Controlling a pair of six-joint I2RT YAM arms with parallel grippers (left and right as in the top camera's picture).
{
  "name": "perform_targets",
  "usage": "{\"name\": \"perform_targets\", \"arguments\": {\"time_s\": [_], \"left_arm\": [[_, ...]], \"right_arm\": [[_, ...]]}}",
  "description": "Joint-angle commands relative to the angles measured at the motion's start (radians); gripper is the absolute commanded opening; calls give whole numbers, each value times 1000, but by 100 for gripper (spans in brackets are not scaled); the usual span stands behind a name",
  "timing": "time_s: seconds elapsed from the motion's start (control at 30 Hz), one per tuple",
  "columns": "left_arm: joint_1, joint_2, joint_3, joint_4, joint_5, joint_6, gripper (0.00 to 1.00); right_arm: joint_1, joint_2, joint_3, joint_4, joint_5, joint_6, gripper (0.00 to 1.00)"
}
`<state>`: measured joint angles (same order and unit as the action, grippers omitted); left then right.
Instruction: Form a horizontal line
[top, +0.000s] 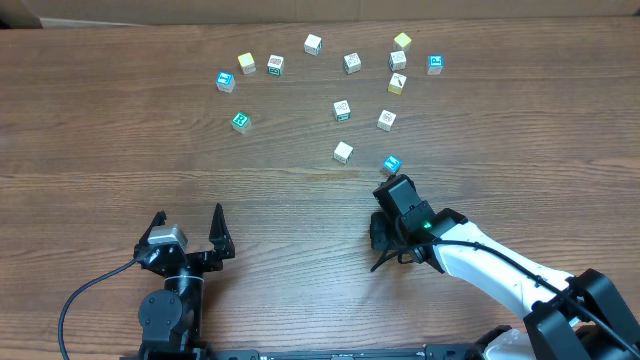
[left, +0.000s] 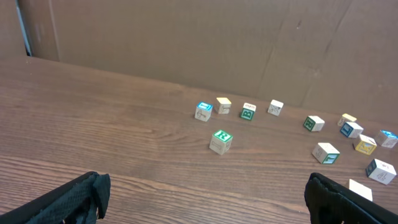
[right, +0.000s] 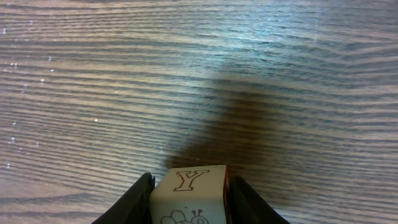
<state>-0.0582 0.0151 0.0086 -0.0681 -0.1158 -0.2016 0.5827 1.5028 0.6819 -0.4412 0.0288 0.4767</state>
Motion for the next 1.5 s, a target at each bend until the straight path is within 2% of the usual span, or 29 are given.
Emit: {"name": "perform_targets", "arguments": {"time_s": [0.0,0.17,0.33,0.43,0.7,0.8,0.97,1.2,1.33,1.47], "left_arm": [[6,-10,-4,0,8,22,100],[6,-10,-4,0,8,23,100],[6,-10,-4,0,8,22,100],[6,-10,-4,0,8,22,100],[6,-10,-4,0,8,22,99],[6,-10,-4,0,8,22,100],[6,-10,-4,0,8,23,100],[6,-10,-4,0,8,22,100],[6,-10,-4,0,8,22,100],[6,-10,-4,0,8,23,100]], "right_arm": [[6,1,-4,4,-9,-5,31],[6,1,-4,-6,3,-5,27],[6,1,-4,3,9,-5,29],[6,1,-4,19,19,-6,36],[6,1,-4,29,10,-13,35],[6,1,-4,28,11,-12,26],[6,1,-4,29,16,-1,24],[6,1,-4,28,18,-1,25],[6,1,-4,12,-1,-1,31],[6,1,-4,6,-1,-1,31]]}}
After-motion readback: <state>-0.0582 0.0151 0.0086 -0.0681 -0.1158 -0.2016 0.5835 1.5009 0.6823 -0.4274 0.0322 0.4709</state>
